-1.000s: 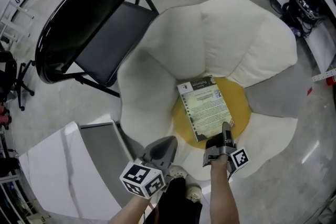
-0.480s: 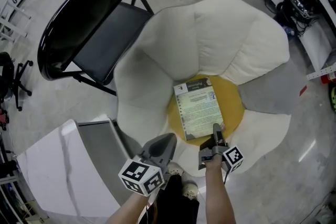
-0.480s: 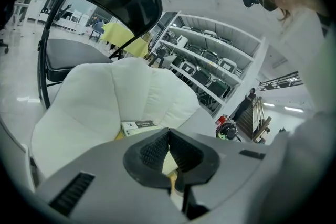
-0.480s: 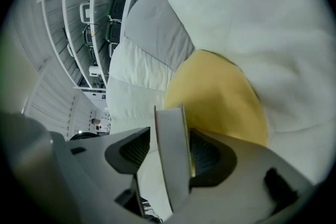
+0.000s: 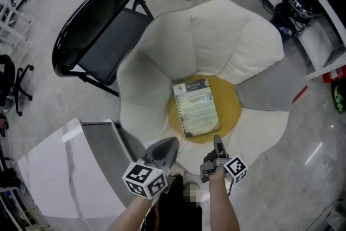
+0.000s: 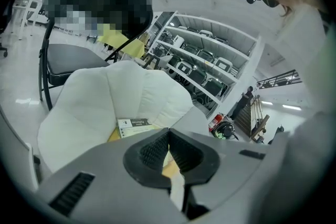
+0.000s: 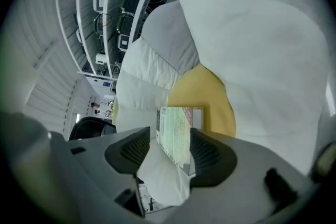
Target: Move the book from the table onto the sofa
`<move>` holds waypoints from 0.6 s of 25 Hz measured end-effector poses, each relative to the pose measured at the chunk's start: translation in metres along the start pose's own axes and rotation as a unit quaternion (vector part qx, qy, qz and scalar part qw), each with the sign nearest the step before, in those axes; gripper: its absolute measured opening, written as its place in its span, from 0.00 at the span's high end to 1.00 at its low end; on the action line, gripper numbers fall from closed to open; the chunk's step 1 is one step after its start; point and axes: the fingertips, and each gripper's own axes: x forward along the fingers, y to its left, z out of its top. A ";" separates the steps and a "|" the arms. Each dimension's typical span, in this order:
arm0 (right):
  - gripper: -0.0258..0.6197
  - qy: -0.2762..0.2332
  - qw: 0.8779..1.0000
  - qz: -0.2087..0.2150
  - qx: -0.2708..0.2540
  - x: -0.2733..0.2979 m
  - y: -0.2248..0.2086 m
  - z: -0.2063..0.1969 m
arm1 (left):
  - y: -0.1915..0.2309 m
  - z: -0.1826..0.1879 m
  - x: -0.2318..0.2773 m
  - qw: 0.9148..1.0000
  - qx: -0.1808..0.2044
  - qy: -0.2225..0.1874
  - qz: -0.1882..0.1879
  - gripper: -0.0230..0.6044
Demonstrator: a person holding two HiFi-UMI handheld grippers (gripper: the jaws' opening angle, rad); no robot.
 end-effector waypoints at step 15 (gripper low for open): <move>0.94 0.025 0.984 0.070 -0.160 -0.135 0.174 -0.014 | -0.131 0.057 -0.092 1.000 0.007 -0.017 -0.007 0.95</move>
